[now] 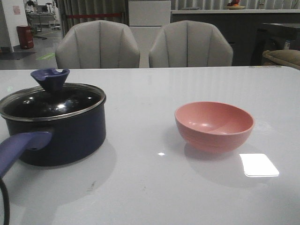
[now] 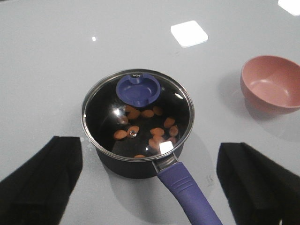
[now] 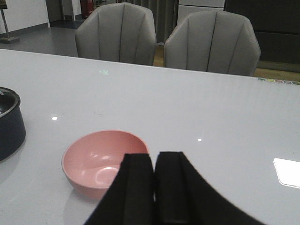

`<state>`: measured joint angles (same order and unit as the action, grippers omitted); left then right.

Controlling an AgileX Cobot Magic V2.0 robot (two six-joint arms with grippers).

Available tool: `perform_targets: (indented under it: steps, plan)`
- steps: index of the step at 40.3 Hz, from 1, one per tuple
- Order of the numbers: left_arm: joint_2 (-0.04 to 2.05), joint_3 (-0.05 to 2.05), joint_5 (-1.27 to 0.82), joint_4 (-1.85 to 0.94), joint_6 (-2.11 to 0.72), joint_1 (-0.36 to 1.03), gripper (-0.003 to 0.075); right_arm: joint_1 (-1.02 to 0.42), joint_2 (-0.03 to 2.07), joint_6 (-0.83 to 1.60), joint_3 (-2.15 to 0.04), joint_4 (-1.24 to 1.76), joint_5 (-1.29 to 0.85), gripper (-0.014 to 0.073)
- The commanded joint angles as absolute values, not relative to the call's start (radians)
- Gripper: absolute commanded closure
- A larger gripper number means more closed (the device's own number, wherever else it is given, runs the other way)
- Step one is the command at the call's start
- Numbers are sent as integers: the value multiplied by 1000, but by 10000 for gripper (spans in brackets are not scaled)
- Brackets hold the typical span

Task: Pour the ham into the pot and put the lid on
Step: 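Release the blue knob and raise the left gripper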

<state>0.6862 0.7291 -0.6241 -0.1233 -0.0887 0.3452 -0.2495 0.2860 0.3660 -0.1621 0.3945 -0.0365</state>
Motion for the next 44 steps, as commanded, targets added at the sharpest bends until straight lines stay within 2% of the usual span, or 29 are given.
perform_targets:
  steps: [1, 7, 15, 18, 20, 26, 27, 30, 44]
  plan:
    - [534, 621, -468, -146, -93, 352, 94, -252, 293, 375, -192, 398, 43, 445]
    - [314, 444, -370, -146, -93, 352, 94, -252, 293, 375, -192, 398, 43, 445]
    - [154, 310, -329, -146, -93, 352, 99, -252, 293, 375, -192, 398, 43, 445]
    - [132, 302, -319, -146, -93, 352, 148, -252, 293, 375, -192, 398, 43, 445]
    - [132, 302, -319, -146, -93, 352, 236, -252, 293, 375, -192, 398, 43, 445]
    - [132, 302, -299, -146, -93, 352, 591, -252, 293, 375, -192, 398, 43, 445]
    - [132, 302, -297, -146, -93, 352, 627, -252, 293, 375, -192, 398, 43, 445]
    - [132, 302, -297, -144, -93, 352, 580, -252, 293, 375, -192, 398, 43, 445]
    - [132, 302, -297, -144, -93, 352, 589, -252, 293, 375, -192, 398, 43, 445]
